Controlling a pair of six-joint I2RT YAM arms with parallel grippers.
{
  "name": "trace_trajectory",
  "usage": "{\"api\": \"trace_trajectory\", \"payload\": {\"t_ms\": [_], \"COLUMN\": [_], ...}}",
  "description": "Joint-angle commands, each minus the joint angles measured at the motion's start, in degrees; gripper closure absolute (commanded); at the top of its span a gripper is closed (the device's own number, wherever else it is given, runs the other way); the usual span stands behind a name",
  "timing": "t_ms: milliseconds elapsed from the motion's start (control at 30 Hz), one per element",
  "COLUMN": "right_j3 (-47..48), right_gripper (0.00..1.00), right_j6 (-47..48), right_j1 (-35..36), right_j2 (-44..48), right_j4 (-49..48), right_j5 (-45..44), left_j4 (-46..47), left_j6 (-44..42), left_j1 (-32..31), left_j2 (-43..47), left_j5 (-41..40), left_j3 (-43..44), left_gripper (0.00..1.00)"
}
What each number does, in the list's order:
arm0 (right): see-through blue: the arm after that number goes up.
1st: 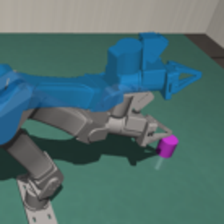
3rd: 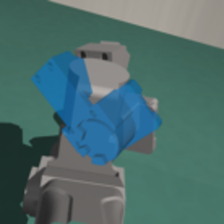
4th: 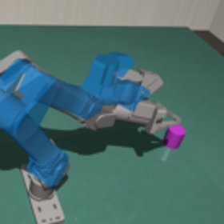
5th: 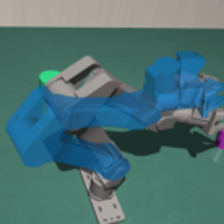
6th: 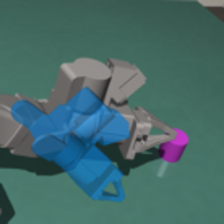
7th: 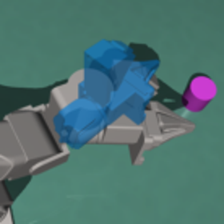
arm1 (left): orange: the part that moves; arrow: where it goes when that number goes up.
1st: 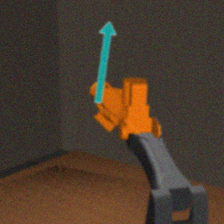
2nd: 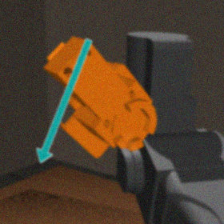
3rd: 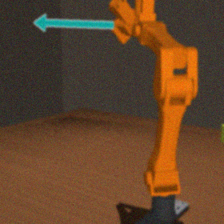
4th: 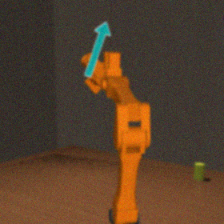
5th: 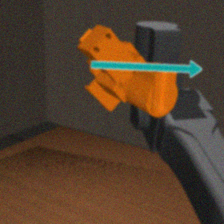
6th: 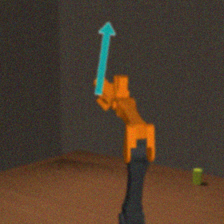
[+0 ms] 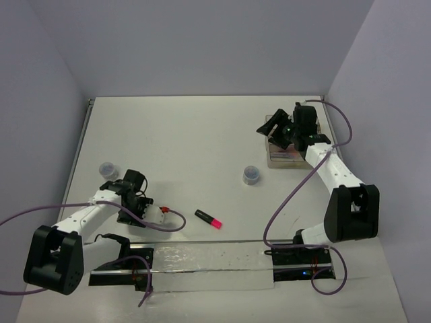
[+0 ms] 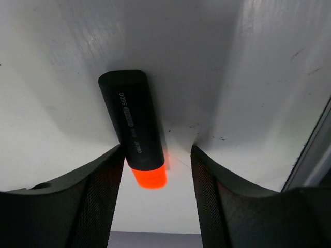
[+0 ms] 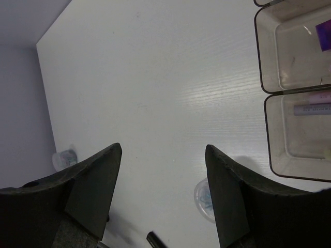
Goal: Sort the stationery into containers
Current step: Pick up the pen from the center of the board.
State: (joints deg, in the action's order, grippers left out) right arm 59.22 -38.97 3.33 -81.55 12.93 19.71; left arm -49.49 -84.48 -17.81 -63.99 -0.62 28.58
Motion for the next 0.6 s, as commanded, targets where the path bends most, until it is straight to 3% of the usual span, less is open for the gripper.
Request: {"api": "trace_trajectory", "payload": {"t_ms": [0, 67, 133, 200, 233, 267, 300, 467, 567], "right_j3": [0.71, 0.5, 0.63, 0.72, 0.72, 0.64, 0.55, -0.18, -0.64], "right_gripper": [0.27, 0.27, 0.27, 0.27, 0.27, 0.27, 0.27, 0.26, 0.25], "right_j6": [1.71, 1.71, 1.88, 2.14, 2.23, 2.32, 2.32, 3.41, 6.59], "right_j1": [-0.43, -0.48, -0.52, -0.61, -0.61, -0.69, -0.7, -0.53, -0.61], "right_j2": [-0.18, 0.58, 0.95, 1.21, 1.3, 1.38, 1.39, 2.1, 4.17], "right_j4": [-1.59, -1.82, -1.77, -1.68, -1.68, -1.76, -1.77, -1.81, -3.93], "right_j5": [0.92, 0.11, -0.2, -0.63, -0.64, -0.72, -0.73, 0.15, 4.35], "left_j4": [3.02, 4.02, 5.1, 4.77, 4.76, 4.84, 4.93, 6.57, 6.07], "left_j6": [-0.05, 1.56, 4.24, 7.24, 7.32, 9.48, 10.77, 22.58, 34.54], "left_j1": [-0.56, -0.73, -0.82, -0.82, -0.82, -0.82, -0.82, -0.82, -0.82], "left_j2": [0.95, -0.63, -2.63, -4.18, -4.88, -5.91, -6.47, -6.95, -7.51], "left_j5": [0.96, 0.93, 0.88, 0.96, 0.97, 1.8, 2.35, 8.78, 15.41], "left_j3": [-2.98, -1.85, -0.45, 1.01, 1.62, 2.82, 3.56, 11.27, 20.98], "left_gripper": [0.36, 0.32, 0.38, 0.55, 0.67, 0.89, 0.99, 1.0, 1.0]}}
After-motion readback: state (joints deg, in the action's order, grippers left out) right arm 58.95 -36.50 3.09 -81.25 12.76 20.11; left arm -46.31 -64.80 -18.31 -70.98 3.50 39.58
